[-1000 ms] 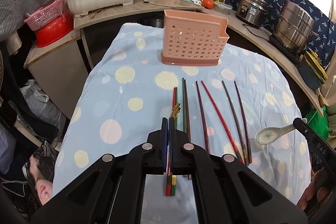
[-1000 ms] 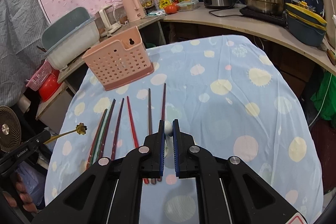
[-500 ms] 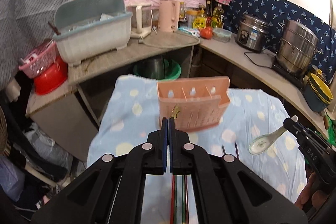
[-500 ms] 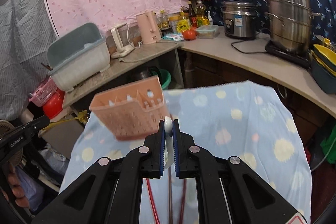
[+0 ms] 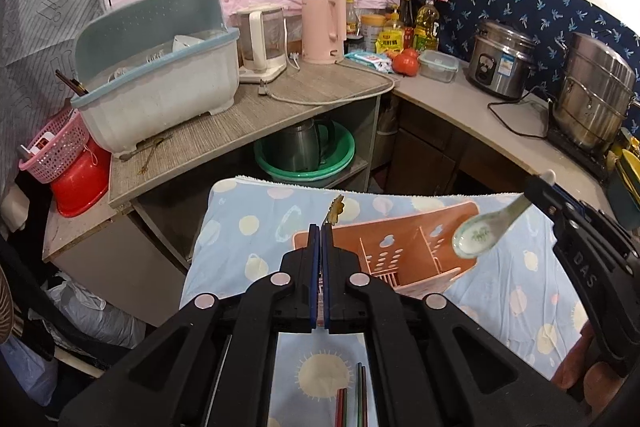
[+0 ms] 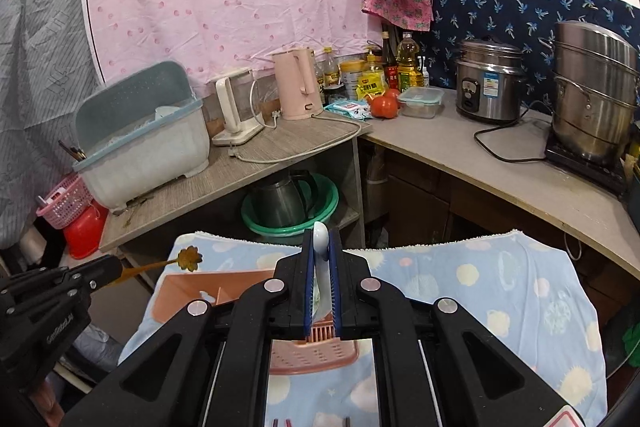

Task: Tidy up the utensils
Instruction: 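Lift and carry the gold spoon with left tool while right tool carries the ceramic spoon to the caddy, then open left tool over the pink caddy while right tool releases the ceramic spoon into it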

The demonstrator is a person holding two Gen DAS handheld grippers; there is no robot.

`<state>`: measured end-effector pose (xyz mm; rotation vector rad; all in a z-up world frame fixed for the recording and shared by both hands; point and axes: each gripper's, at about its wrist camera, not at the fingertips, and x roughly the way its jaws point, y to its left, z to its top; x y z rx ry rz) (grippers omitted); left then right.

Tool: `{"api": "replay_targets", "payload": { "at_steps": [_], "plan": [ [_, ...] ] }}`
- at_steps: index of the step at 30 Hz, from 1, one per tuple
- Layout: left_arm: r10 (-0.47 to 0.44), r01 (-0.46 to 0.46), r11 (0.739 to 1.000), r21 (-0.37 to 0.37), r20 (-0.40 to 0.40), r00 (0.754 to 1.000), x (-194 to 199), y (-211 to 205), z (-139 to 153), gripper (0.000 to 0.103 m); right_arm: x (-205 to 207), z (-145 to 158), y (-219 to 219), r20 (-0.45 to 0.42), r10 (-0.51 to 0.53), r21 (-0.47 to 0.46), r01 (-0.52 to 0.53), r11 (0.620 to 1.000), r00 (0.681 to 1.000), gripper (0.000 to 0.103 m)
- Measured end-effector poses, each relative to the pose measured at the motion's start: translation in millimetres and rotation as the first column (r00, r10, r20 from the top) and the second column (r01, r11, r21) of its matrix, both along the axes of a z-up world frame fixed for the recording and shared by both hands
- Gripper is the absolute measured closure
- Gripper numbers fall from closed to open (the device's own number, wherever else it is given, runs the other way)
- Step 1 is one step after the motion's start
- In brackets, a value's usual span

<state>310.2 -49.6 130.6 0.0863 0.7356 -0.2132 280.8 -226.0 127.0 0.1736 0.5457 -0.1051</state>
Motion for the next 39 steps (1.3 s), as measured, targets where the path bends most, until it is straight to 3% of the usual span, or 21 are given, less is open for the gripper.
{"api": "replay_targets", "payload": {
  "at_steps": [10,21,31,39],
  "plan": [
    [-0.001,0.001,1.000,0.002,-0.053,0.999,1.4,8.3,-28.8,0.102,28.9,-40.8,4.5,-0.086,0.012,-0.001,-0.013,1.000,0.996,0.096],
    [-0.010,0.010,1.000,-0.024,-0.027,1.000,-17.4,16.6,-14.9,0.102,28.6,-43.5,3.0,-0.083,0.014,0.018,-0.012,1.000,0.996,0.096],
    [-0.011,0.013,0.999,-0.051,0.047,0.999,-27.6,18.7,14.4,0.103,27.2,-40.3,-1.0,-0.072,0.014,0.031,-0.011,0.999,0.997,0.096],
    [-0.019,0.021,0.999,-0.028,0.053,0.998,-25.6,9.9,16.0,0.103,29.3,-40.6,0.9,-0.073,0.014,0.016,-0.013,1.000,0.997,0.096]
  ]
}}
